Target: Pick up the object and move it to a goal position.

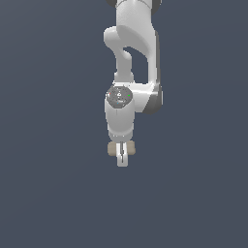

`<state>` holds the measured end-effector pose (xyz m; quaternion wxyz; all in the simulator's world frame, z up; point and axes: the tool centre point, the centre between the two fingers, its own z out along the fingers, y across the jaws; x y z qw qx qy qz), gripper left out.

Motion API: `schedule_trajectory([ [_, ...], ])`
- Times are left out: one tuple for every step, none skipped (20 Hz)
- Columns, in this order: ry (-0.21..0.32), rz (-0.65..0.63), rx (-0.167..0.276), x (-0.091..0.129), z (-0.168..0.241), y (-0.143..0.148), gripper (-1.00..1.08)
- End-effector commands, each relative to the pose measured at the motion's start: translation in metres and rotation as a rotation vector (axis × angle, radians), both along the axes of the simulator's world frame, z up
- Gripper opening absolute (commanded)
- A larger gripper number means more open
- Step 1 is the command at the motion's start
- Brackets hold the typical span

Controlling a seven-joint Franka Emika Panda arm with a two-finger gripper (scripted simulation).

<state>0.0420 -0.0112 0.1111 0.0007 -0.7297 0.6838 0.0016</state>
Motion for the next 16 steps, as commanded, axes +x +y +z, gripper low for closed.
schedule_trajectory([
  [-0.001, 0.0, 0.001, -0.01, 0.023, -0.004, -1.0],
  [-0.001, 0.0, 0.001, -0.014, 0.032, -0.005, -1.0],
  [0.0, 0.0, 0.002, -0.017, 0.041, -0.007, -1.0],
  [0.0, 0.0, 0.002, -0.021, 0.051, -0.008, -1.0],
  [0.0, 0.0, 0.002, -0.025, 0.06, -0.01, -1.0],
  [0.0, -0.001, 0.002, -0.029, 0.07, -0.012, -1.0],
  [0.0, -0.001, 0.002, -0.033, 0.079, -0.013, -1.0],
  [0.0, -0.001, 0.002, -0.037, 0.089, -0.015, -1.0],
  [0.0, -0.001, 0.002, -0.041, 0.099, -0.017, -1.0],
  [0.0, -0.001, 0.002, -0.045, 0.109, -0.018, -1.0],
  [0.0, -0.001, 0.002, -0.049, 0.119, -0.02, -1.0],
  [0.0, -0.001, 0.002, -0.053, 0.129, -0.022, -1.0],
  [0.0, -0.001, 0.002, -0.058, 0.14, -0.024, -1.0],
  [0.0, -0.001, 0.002, -0.062, 0.151, -0.026, -1.0],
  [0.0, -0.002, 0.002, -0.066, 0.162, -0.028, -1.0],
  [0.0, -0.002, 0.002, -0.071, 0.173, -0.03, -1.0],
])
